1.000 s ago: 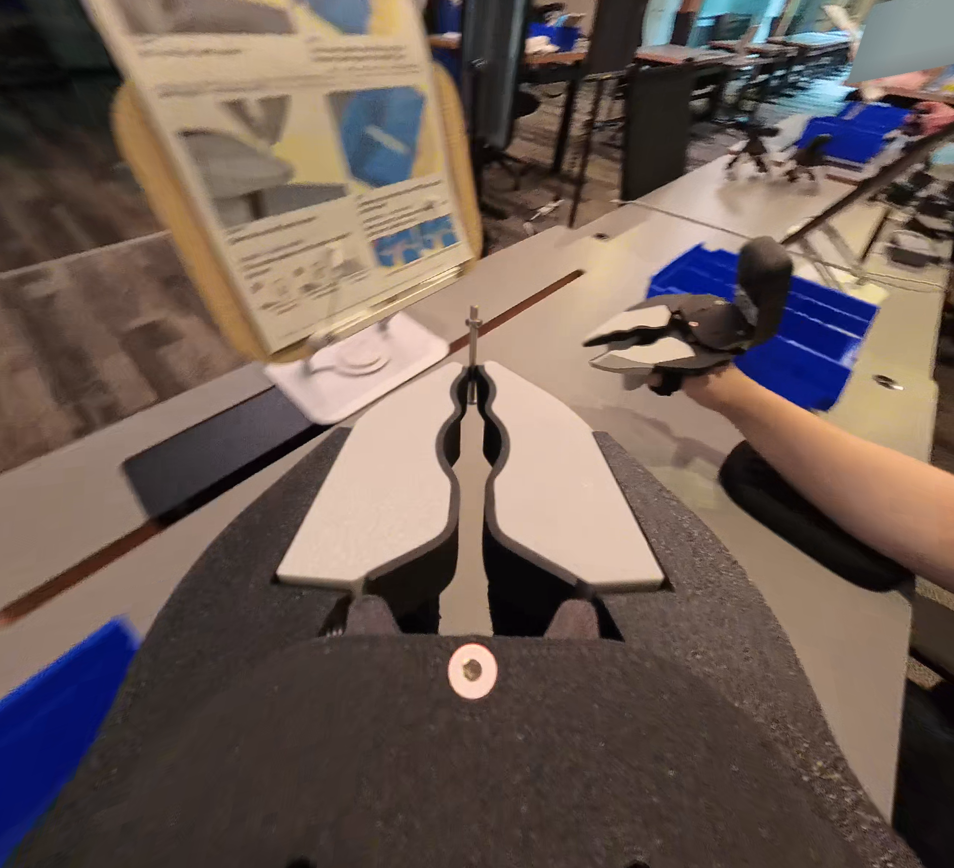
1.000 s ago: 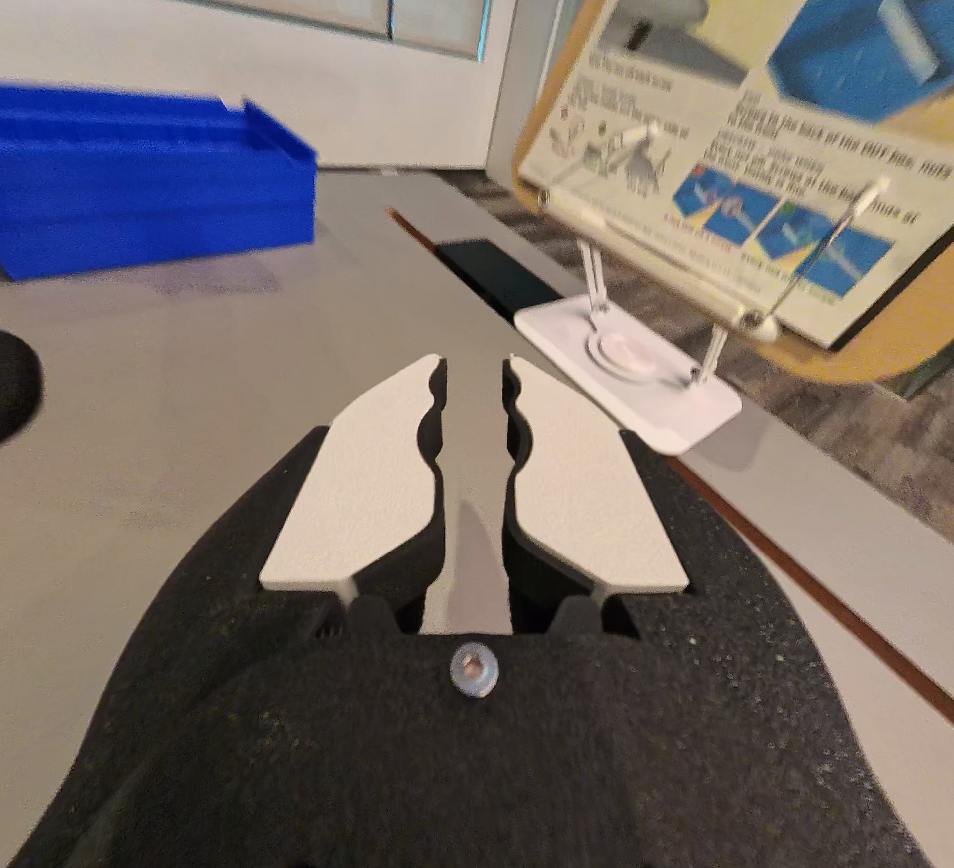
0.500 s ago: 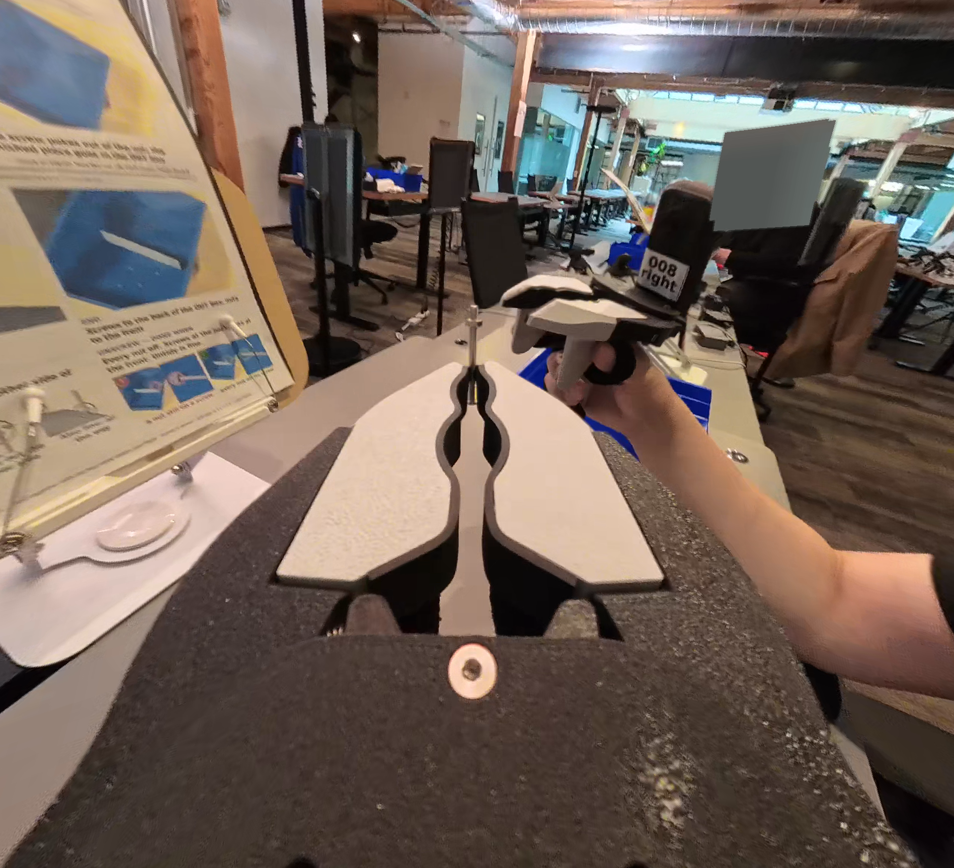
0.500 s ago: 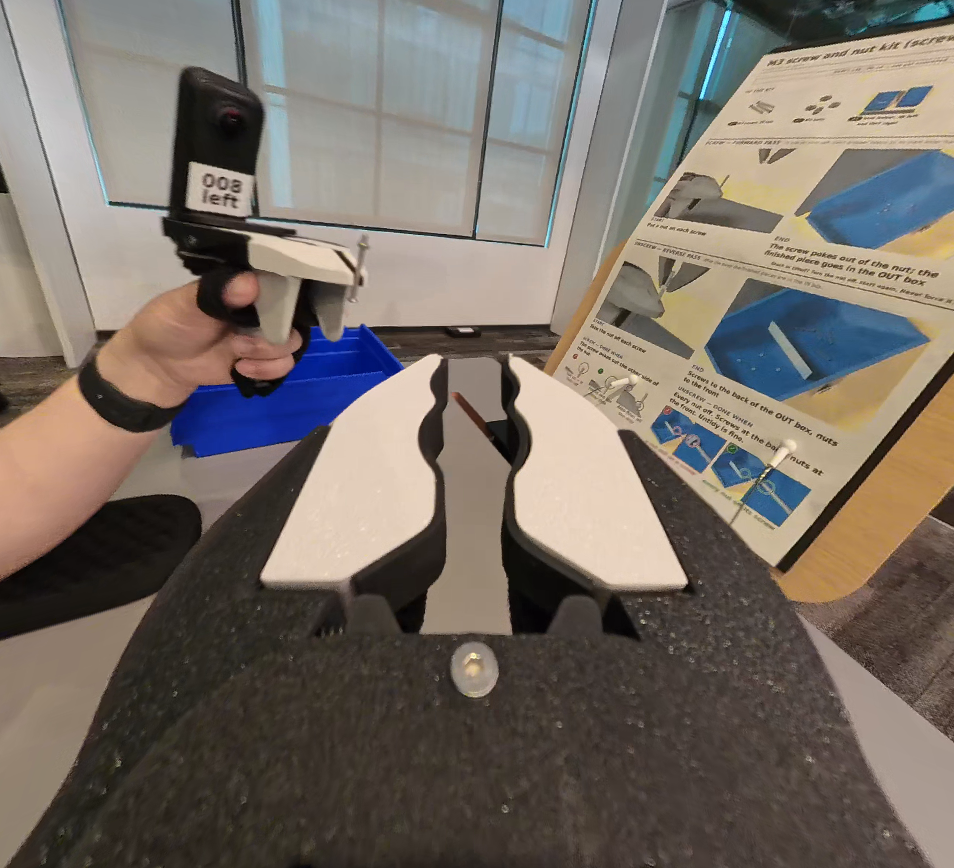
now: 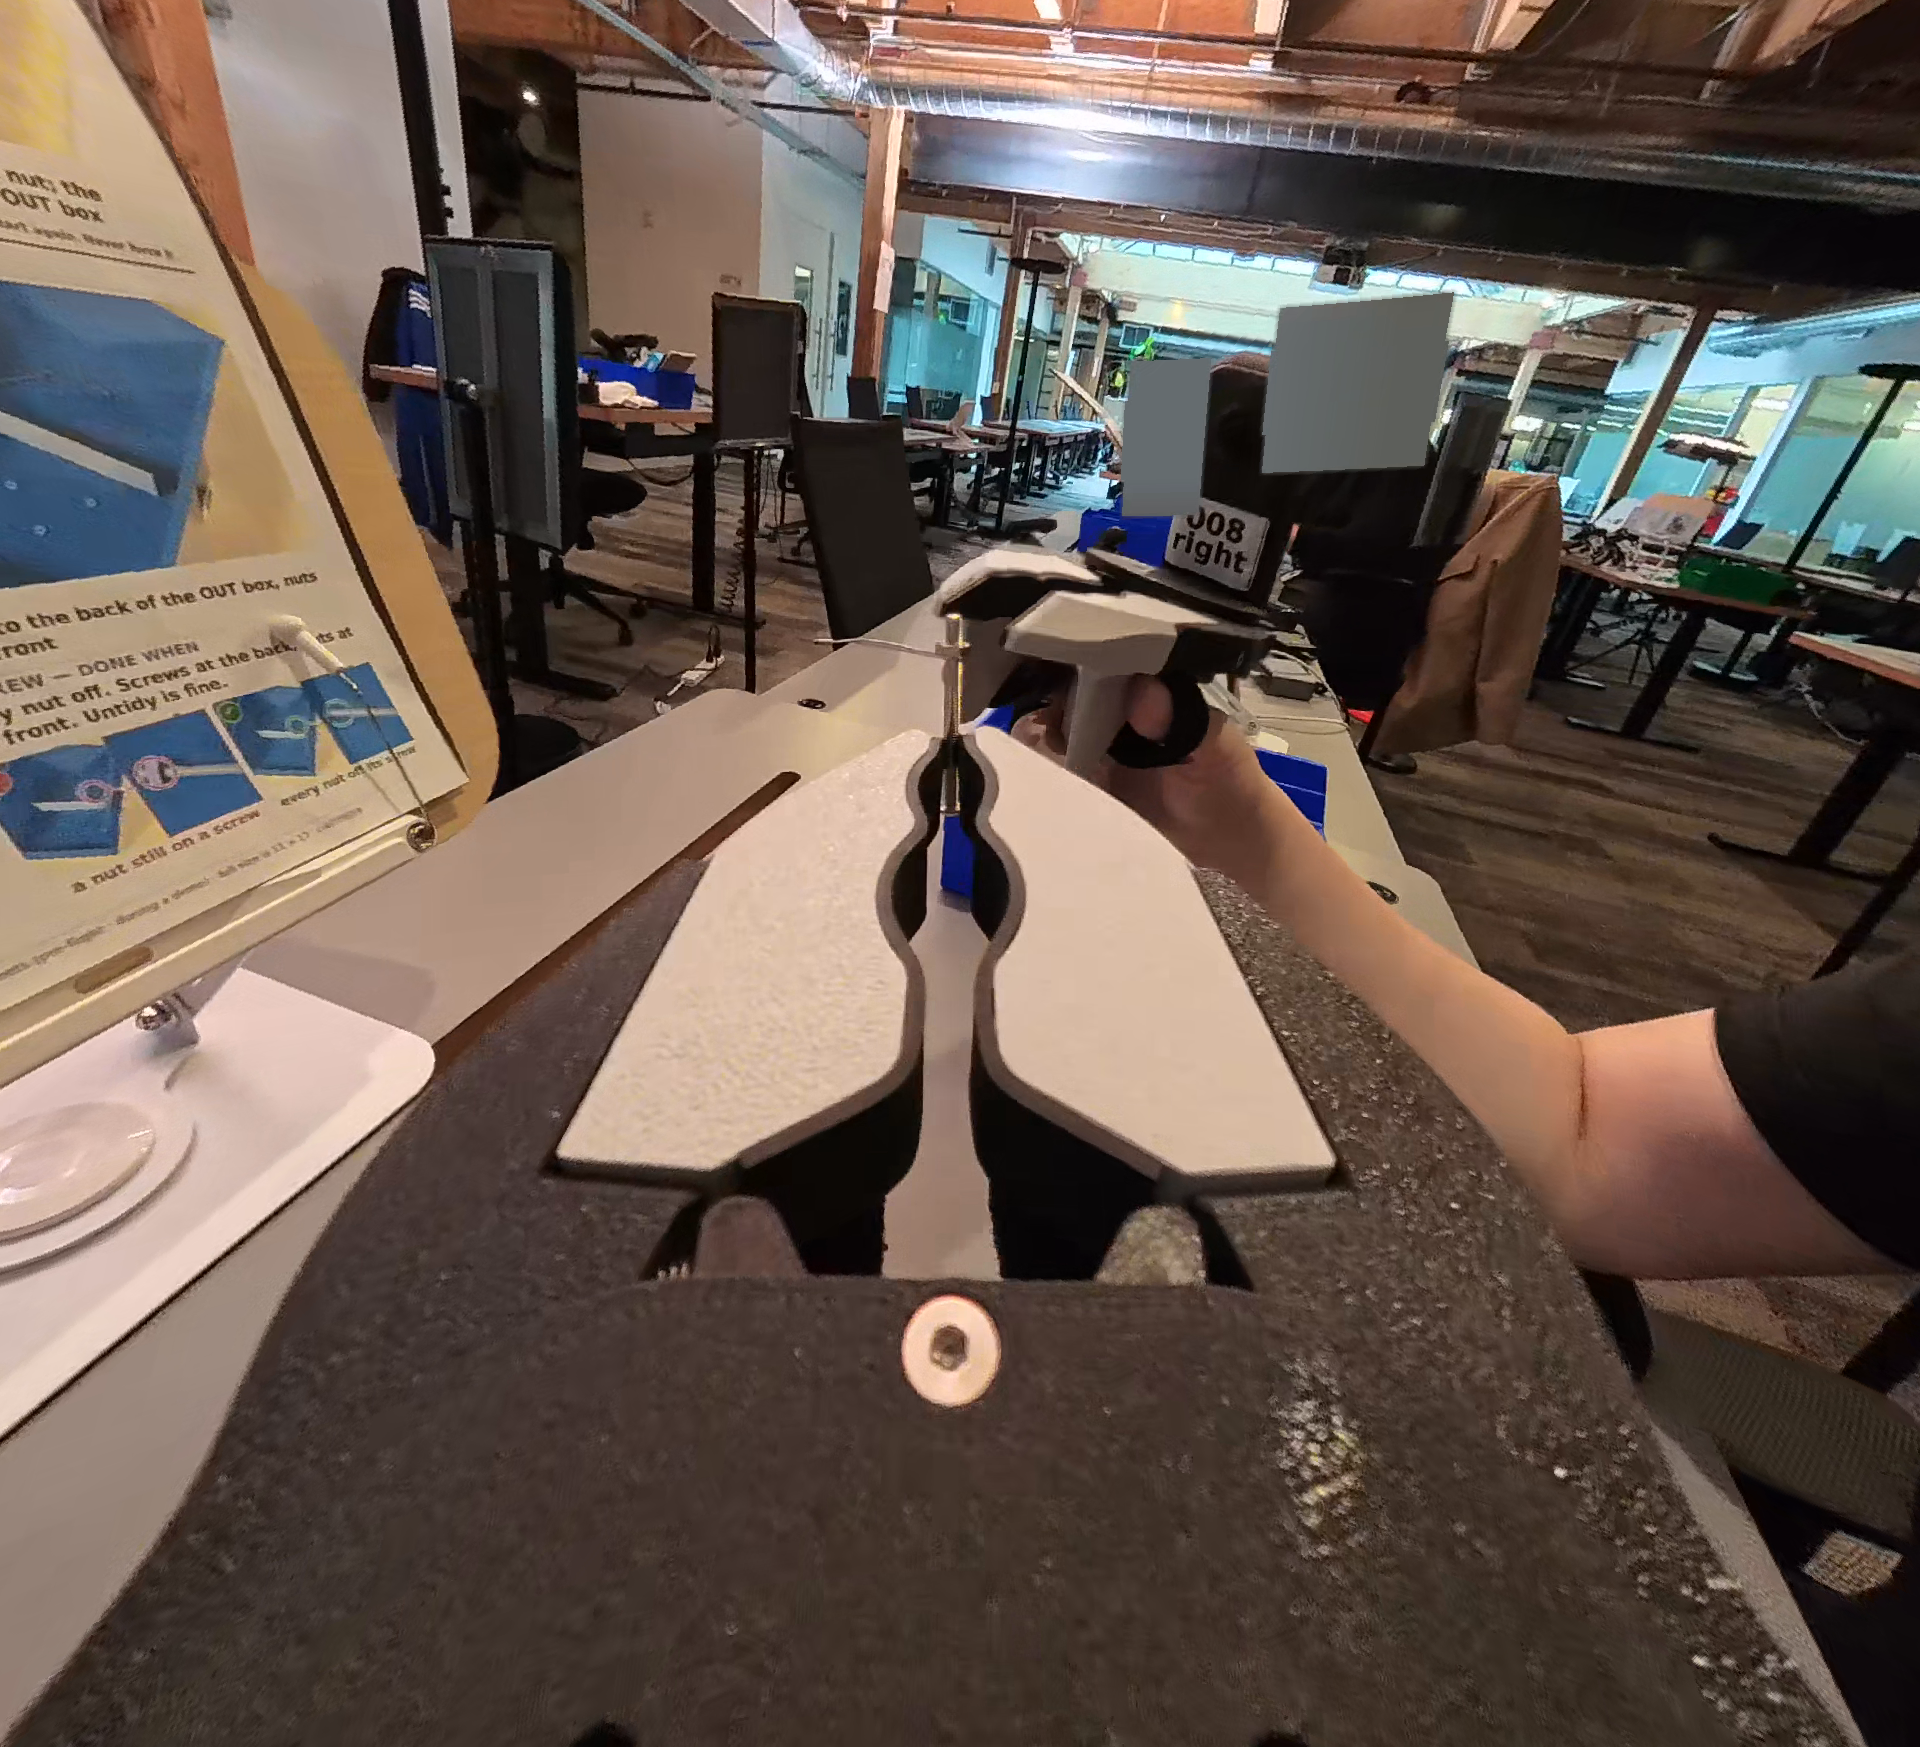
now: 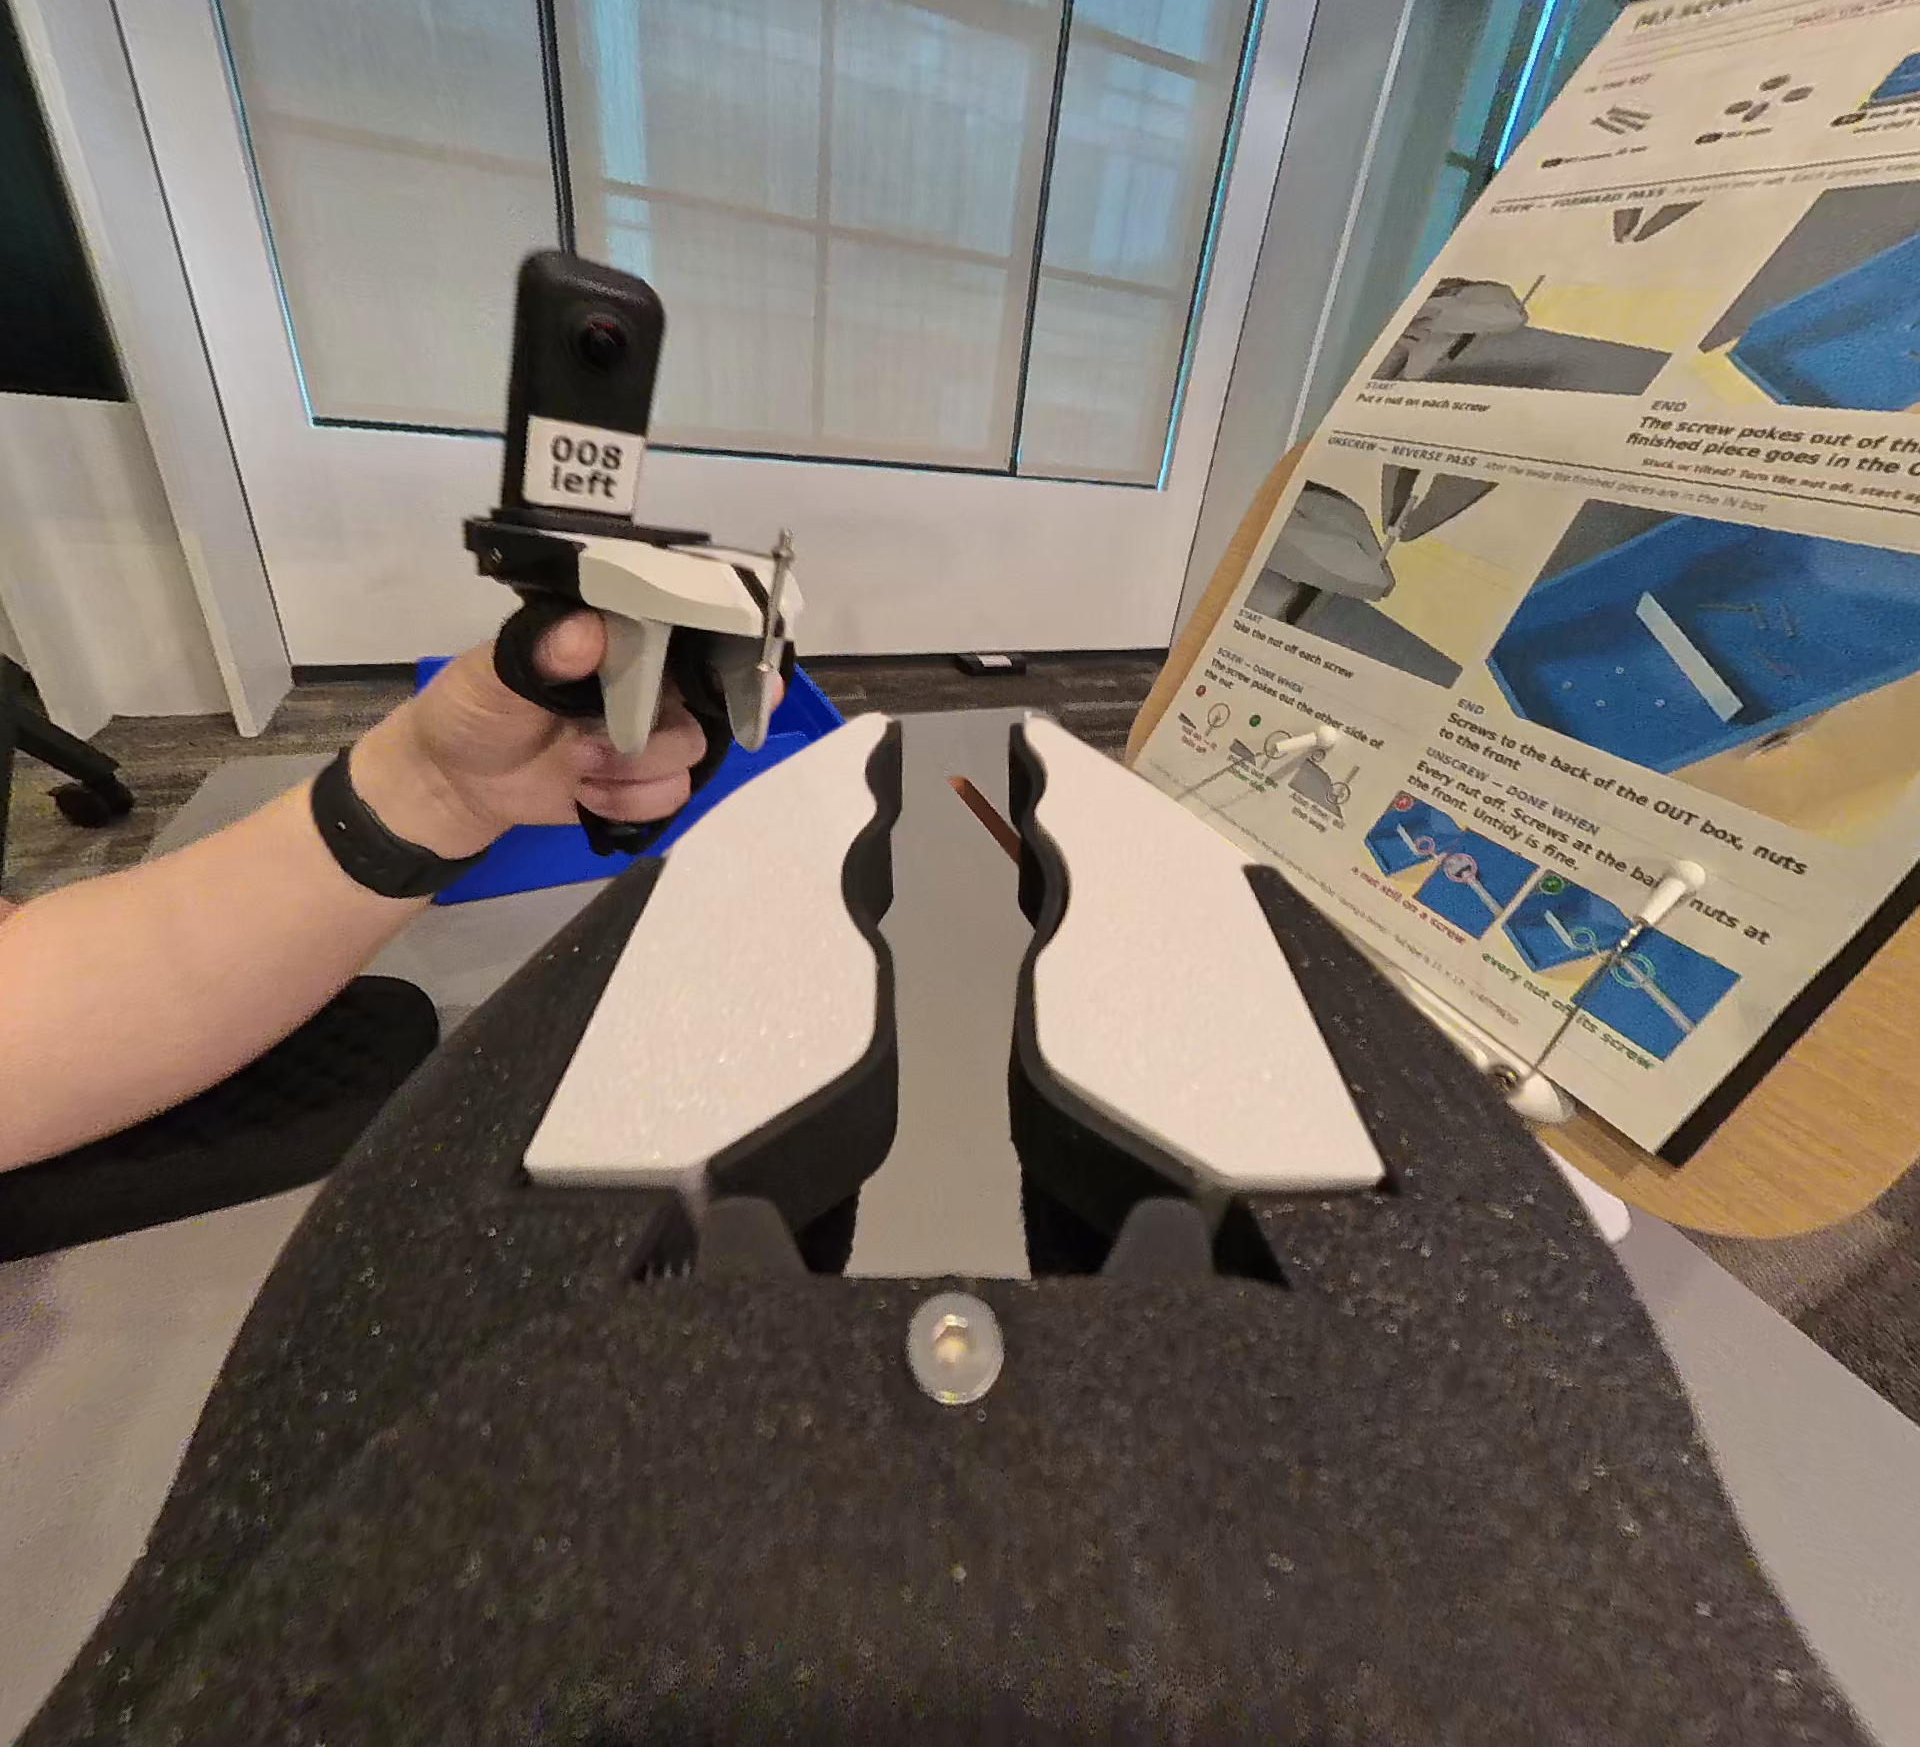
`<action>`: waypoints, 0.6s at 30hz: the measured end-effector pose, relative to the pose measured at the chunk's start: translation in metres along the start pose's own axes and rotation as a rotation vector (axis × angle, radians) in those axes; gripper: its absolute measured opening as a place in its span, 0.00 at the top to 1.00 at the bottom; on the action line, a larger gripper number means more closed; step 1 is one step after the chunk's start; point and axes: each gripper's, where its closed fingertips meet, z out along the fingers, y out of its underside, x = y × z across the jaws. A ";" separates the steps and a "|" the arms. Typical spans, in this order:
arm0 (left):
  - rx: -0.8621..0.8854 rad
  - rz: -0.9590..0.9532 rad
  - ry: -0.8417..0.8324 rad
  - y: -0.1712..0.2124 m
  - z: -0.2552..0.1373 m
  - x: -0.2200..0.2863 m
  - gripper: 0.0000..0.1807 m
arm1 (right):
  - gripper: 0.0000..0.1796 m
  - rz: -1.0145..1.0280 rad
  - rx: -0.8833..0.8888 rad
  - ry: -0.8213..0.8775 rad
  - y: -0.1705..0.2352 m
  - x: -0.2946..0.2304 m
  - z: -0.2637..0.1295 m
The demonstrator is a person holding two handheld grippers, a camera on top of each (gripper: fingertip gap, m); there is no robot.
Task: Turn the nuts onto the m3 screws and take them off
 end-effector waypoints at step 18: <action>-0.009 -0.021 0.082 0.012 0.014 0.018 0.99 | 0.84 -0.139 -0.073 0.037 -0.018 -0.037 0.017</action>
